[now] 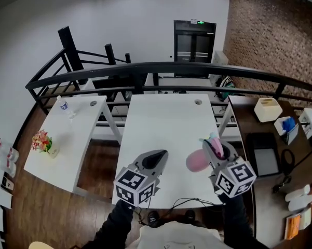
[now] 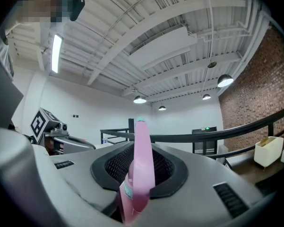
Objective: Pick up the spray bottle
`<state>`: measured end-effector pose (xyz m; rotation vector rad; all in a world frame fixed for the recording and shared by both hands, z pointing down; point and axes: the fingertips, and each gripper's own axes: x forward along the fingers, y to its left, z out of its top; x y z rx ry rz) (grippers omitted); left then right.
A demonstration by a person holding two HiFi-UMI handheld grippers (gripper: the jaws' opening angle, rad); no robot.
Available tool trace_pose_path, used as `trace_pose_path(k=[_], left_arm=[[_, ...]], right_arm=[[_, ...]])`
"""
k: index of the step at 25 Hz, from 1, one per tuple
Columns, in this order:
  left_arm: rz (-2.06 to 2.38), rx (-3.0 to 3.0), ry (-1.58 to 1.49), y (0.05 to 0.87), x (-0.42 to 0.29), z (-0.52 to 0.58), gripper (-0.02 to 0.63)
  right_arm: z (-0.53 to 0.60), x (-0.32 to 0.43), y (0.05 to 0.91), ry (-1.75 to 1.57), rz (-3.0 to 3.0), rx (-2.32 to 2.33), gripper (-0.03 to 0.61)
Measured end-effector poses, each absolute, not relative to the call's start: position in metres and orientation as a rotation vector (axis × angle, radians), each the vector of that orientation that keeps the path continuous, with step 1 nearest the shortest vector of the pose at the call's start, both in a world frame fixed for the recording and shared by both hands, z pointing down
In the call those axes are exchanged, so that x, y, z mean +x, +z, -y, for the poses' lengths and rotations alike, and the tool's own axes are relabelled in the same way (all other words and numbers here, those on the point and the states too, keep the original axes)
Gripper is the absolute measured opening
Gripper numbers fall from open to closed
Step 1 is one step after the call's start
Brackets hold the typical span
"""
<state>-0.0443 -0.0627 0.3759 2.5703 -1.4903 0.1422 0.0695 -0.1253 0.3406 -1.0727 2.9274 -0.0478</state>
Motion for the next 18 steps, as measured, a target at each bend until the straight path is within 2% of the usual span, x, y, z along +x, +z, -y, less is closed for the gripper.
trace_pose_path(k=[18], left_arm=[[1.484, 2.573, 0.145, 0.375, -0.049, 0.071, -0.012]], right_arm=[[0.13, 0.055, 0.34, -0.035, -2.95, -1.061, 0.057]])
